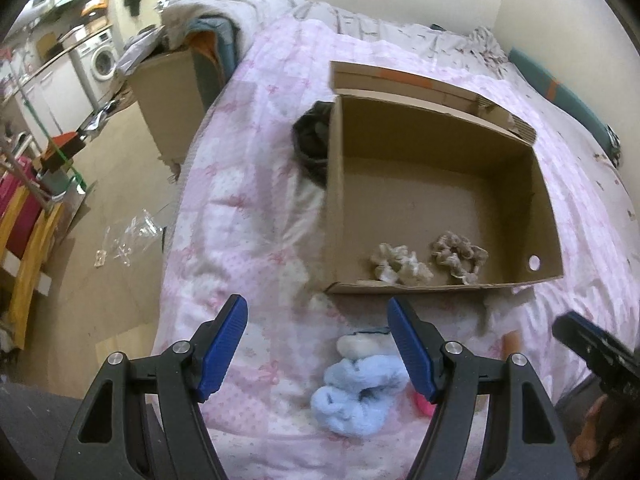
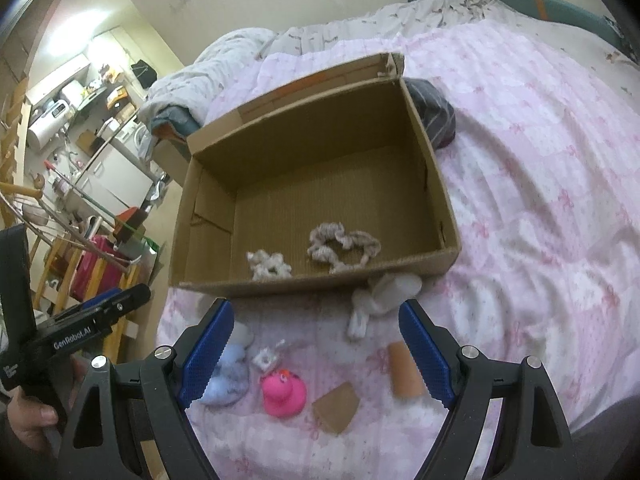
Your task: Organize soft objects
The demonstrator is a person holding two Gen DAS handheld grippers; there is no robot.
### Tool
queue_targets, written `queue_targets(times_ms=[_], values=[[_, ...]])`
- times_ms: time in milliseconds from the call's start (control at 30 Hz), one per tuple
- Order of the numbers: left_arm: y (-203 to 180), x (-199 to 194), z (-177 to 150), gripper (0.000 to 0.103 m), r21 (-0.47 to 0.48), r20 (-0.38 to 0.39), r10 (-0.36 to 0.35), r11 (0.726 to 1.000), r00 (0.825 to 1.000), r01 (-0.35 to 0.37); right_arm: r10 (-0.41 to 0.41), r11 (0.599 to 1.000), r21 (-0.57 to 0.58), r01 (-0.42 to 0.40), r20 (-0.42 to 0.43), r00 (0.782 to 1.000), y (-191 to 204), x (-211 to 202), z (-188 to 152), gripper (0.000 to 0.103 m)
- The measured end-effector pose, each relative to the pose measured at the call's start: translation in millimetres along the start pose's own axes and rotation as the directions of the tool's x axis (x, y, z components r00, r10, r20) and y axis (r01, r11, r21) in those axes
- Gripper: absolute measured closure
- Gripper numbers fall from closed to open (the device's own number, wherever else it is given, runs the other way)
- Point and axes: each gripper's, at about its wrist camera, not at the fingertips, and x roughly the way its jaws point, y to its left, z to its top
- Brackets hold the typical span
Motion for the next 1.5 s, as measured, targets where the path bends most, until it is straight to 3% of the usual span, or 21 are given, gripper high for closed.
queue_targets(times_ms=[200, 333, 400, 500, 567, 767, 933, 967, 1033, 1067, 1200, 1300, 1433, 1500], values=[[26, 11, -3, 0.033, -0.117, -0.014, 0.028, 0.993, 1.000, -0.029, -0.020, 1.000, 0.008, 0.020, -0.028, 0.999, 0, 5, -11, 0.013], [31, 30, -13, 0.033, -0.171, -0.110, -0.054, 0.985, 0.992, 0.035, -0.040, 0.999, 0.021, 0.041, -0.041, 0.998, -2, 12, -11, 0.013], [24, 43, -19, 0.030, -0.153, -0.180, -0.095, 0.986, 0.979, 0.067, -0.048, 0.998, 0.027, 0.050, -0.051, 0.998, -4, 16, -10, 0.013], [8, 65, -31, 0.030, -0.141, -0.292, -0.176, 0.980, 0.940, 0.140, -0.059, 0.998, 0.028, 0.061, -0.058, 0.997, -5, 20, -10, 0.013], [-1, 72, -37, 0.030, -0.138, -0.321, -0.203, 0.976, 0.925, 0.166, -0.061, 0.998, 0.030, 0.063, -0.061, 0.996, -5, 21, -10, 0.013], [-29, 90, -51, 0.030, -0.035, -0.386, -0.155, 0.987, 0.909, 0.154, -0.055, 0.997, 0.042, 0.057, -0.063, 0.996, -6, 22, -10, 0.013], [-42, 98, -59, 0.030, 0.030, -0.389, -0.107, 0.991, 0.915, 0.129, -0.053, 0.997, 0.055, 0.057, -0.067, 0.996, -10, 22, -9, 0.013], [-44, 100, -60, 0.032, 0.035, -0.392, -0.102, 0.991, 0.914, 0.125, -0.052, 0.997, 0.059, 0.056, -0.068, 0.996, -10, 22, -9, 0.013], [-46, 103, -63, 0.048, 0.058, -0.392, -0.078, 0.992, 0.917, 0.110, -0.054, 0.996, 0.065, 0.059, -0.073, 0.996, -11, 23, -9, 0.013], [-48, 105, -66, 0.061, 0.079, -0.391, -0.059, 0.992, 0.919, 0.098, -0.054, 0.996, 0.066, 0.059, -0.076, 0.996, -11, 23, -10, 0.013], [-50, 108, -71, 0.078, 0.084, -0.399, -0.062, 0.991, 0.915, 0.104, 0.007, 0.996, 0.088, 0.004, -0.128, 0.992, -13, 28, -14, 0.013], [-45, 102, -67, 0.084, 0.054, -0.392, -0.094, 0.991, 0.915, 0.124, 0.142, 0.979, 0.173, -0.105, -0.217, 0.966, -17, 38, -23, 0.013], [-37, 83, -62, 0.084, 0.006, -0.344, -0.144, 0.988, 0.928, 0.155, 0.134, 0.978, 0.194, -0.081, -0.275, 0.952, -17, 43, -37, 0.014], [-31, 71, -60, 0.084, -0.011, -0.312, -0.155, 0.987, 0.937, 0.160, 0.133, 0.976, 0.206, -0.071, -0.305, 0.943, -17, 47, -44, 0.024]])
